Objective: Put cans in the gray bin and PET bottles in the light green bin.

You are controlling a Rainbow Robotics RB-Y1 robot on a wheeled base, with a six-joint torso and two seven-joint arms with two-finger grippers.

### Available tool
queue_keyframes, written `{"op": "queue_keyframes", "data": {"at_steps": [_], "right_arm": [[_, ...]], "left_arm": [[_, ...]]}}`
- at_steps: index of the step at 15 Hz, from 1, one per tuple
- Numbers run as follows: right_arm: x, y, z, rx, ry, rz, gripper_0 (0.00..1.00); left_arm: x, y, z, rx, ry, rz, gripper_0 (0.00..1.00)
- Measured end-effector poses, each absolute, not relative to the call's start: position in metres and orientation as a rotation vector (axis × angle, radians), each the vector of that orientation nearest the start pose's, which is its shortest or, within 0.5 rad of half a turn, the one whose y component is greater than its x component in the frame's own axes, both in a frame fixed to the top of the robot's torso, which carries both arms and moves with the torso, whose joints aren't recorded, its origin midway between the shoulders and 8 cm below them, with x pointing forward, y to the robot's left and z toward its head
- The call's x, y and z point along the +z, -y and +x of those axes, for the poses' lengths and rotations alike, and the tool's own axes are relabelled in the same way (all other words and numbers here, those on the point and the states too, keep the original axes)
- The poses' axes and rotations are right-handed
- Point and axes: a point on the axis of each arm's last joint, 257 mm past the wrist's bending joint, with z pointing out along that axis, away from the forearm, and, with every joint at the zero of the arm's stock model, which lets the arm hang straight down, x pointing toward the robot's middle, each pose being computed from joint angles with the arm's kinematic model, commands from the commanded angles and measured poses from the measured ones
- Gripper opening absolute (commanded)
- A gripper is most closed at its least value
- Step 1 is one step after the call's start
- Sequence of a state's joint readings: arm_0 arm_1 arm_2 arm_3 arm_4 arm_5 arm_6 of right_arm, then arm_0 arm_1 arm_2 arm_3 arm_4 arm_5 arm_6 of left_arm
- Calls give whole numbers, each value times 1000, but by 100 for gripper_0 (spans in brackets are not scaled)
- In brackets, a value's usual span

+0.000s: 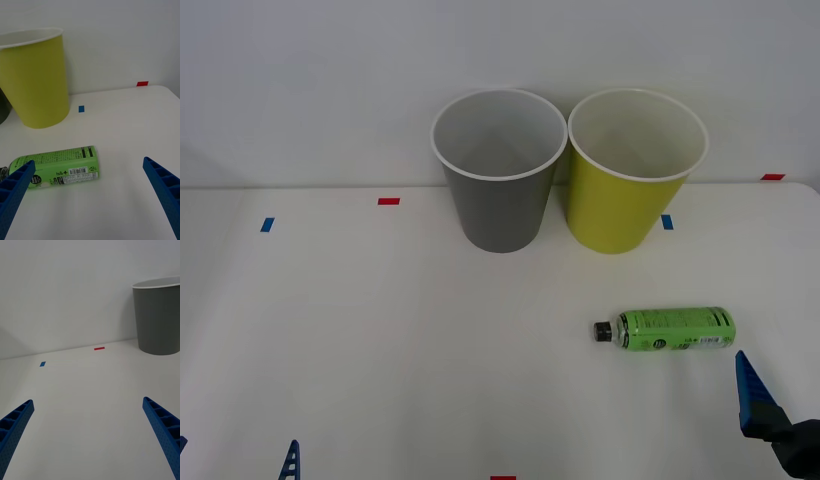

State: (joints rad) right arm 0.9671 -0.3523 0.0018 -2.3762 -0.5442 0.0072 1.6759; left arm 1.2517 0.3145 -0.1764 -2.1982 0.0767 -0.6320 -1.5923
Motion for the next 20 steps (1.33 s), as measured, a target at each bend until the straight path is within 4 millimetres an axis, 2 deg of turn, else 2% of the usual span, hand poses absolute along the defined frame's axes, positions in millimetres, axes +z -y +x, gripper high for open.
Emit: {"op": "queue_keyframes", "data": {"at_steps": [2,4,6,9,12,16,20], "right_arm": [[-204,320,297,24,-1813,106,100],[-198,317,303,35,-1866,106,100],[-186,316,311,93,-1851,177,100],[-185,315,322,145,-1909,252,100],[-183,326,338,126,-1946,355,100],[-188,334,348,181,-1955,610,100],[-205,337,341,286,-1961,942,100]], "left_arm": [[-204,-276,195,119,-1559,85,100],[-204,-276,195,119,-1559,85,100],[-204,-276,195,119,-1559,85,100],[-204,-276,195,119,-1559,85,100],[-204,-276,195,119,-1559,85,100],[-204,-276,195,119,-1559,85,100],[-204,-276,195,119,-1559,85,100]]}}
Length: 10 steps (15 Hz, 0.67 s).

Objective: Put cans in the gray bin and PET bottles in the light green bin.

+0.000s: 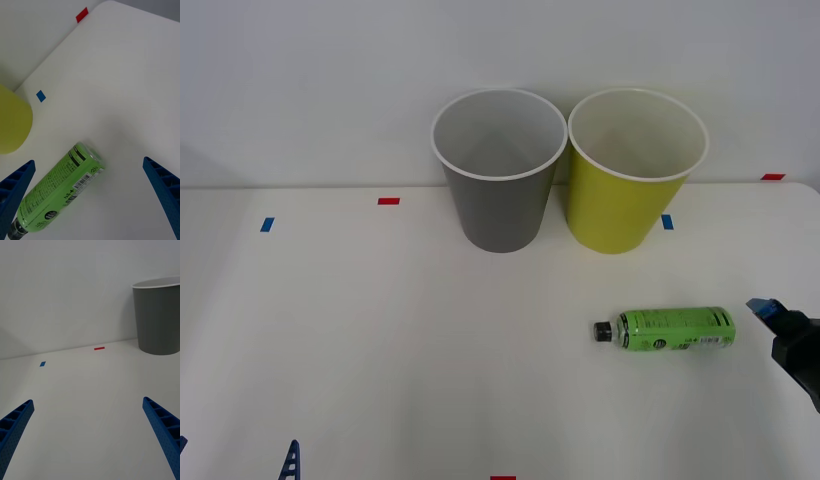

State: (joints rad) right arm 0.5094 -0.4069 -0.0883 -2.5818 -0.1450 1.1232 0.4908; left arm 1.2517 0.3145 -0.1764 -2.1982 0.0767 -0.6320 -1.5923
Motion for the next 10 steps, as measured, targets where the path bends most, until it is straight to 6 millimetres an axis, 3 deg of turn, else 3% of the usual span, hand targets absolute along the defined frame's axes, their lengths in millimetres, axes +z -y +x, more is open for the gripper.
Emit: {"op": "queue_keyframes", "data": {"at_steps": [7,10], "right_arm": [[-213,315,340,539,-1868,1443,100],[-218,310,352,603,-1869,1528,100]], "left_arm": [[-204,-276,195,119,-1559,85,100],[-204,-276,195,119,-1559,85,100]]}}
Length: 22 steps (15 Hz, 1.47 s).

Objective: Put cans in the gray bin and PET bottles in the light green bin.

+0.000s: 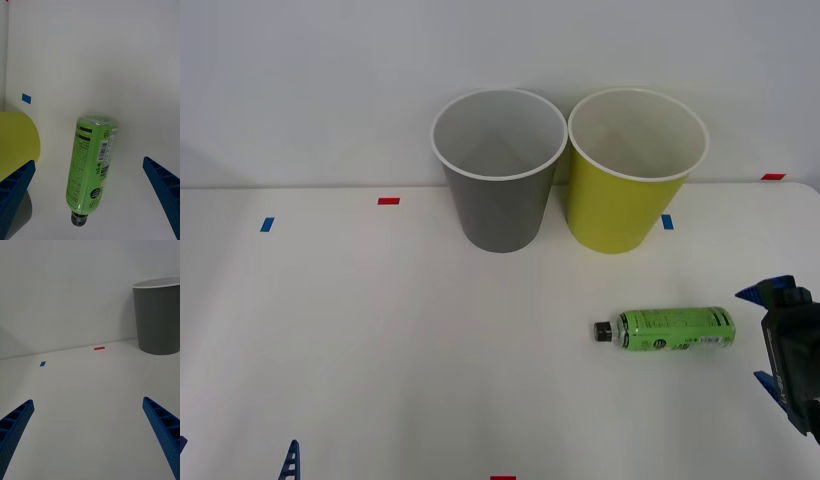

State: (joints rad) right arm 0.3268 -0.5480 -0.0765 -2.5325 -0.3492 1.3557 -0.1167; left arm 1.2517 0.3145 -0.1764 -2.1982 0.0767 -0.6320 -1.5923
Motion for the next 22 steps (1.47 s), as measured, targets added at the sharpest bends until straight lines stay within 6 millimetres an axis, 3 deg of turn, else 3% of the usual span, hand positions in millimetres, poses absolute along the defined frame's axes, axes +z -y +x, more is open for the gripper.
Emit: {"op": "queue_keyframes", "data": {"at_steps": [3,10,15,22], "right_arm": [[-232,308,362,567,-1925,1514,100],[-249,296,377,576,-1889,1721,100],[-267,269,389,633,-1914,1870,100],[-285,270,404,581,-1955,1962,100]], "left_arm": [[-203,-276,195,119,-1559,85,100],[-204,-276,195,119,-1559,85,100],[-204,-276,195,119,-1559,85,100],[-204,-276,195,119,-1559,85,100]]}}
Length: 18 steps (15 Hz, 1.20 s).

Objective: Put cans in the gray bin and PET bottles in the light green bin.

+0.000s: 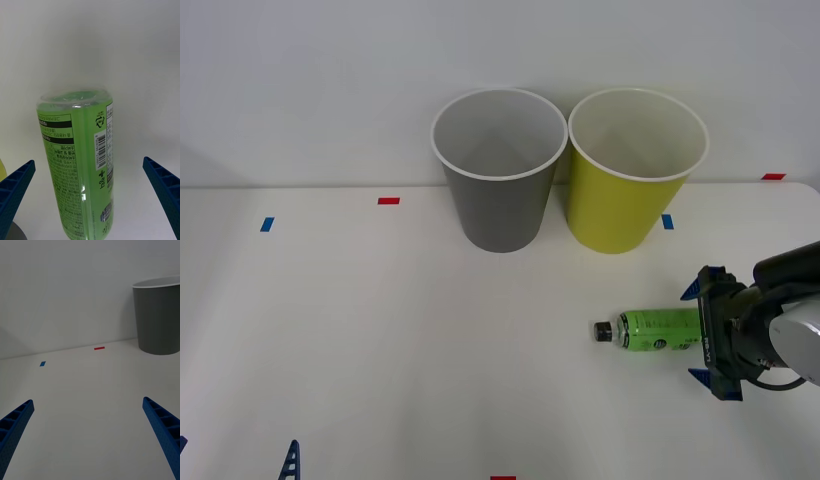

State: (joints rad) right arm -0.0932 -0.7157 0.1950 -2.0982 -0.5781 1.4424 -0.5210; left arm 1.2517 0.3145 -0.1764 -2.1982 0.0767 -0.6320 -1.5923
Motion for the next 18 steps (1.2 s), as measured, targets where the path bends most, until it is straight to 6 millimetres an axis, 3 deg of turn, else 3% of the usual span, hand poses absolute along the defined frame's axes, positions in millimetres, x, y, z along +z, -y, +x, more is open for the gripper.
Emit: {"op": "queue_keyframes", "data": {"at_steps": [14,18], "right_arm": [[-308,270,419,-565,2296,-2430,100],[-311,279,422,-532,2282,-2456,100]], "left_arm": [[-203,-276,195,119,-1559,85,100],[-203,-276,195,119,-1559,85,100]]}}
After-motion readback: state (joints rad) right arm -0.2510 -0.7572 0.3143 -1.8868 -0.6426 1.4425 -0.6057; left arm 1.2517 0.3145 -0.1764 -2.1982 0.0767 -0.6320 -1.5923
